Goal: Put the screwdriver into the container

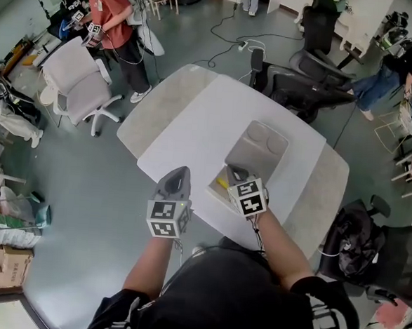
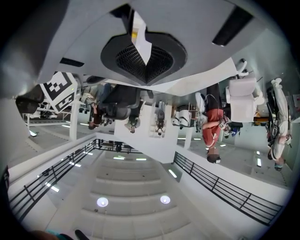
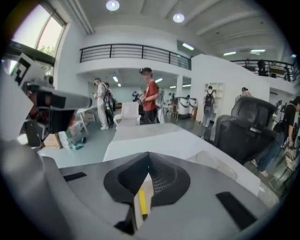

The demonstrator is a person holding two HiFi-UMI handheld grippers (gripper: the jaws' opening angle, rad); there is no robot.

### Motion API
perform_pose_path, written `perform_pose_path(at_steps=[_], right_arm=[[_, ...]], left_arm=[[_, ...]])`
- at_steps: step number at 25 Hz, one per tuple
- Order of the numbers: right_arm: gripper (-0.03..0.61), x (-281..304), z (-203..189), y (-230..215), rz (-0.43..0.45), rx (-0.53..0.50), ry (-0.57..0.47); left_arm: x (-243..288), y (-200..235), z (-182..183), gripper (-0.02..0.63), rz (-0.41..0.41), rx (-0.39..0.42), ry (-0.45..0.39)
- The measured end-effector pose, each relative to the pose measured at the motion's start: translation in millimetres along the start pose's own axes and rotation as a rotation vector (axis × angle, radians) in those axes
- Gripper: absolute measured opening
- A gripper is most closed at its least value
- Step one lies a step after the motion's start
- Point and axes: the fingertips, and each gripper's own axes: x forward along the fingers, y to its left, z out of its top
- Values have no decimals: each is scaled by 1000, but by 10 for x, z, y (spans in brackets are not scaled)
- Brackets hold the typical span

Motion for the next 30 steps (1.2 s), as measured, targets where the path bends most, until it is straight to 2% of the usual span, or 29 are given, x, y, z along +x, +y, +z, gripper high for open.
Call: perform_pose_path(at_steps=[7,15,18,22,30], right_arm=[[12,-823,873,-320,-131,38,-370],[12,-1768,1580,-540,-323,29,-706],[12,-1890,1718,-528,-333,9,-740],[12,-1947,1757,-490,-337,6,-748],[12,-1943,1706,-397,-334,1,-725]], left_arm=[[-38,-98,421,8,-15,24,-82],[-157,-215,949,8,-13,77,-189],[-206,-212,1132,9,-10,83,-225],[-297,-247,1237,8,-12,75,-234],[-381,-264,1203,8,-16,74,-242]])
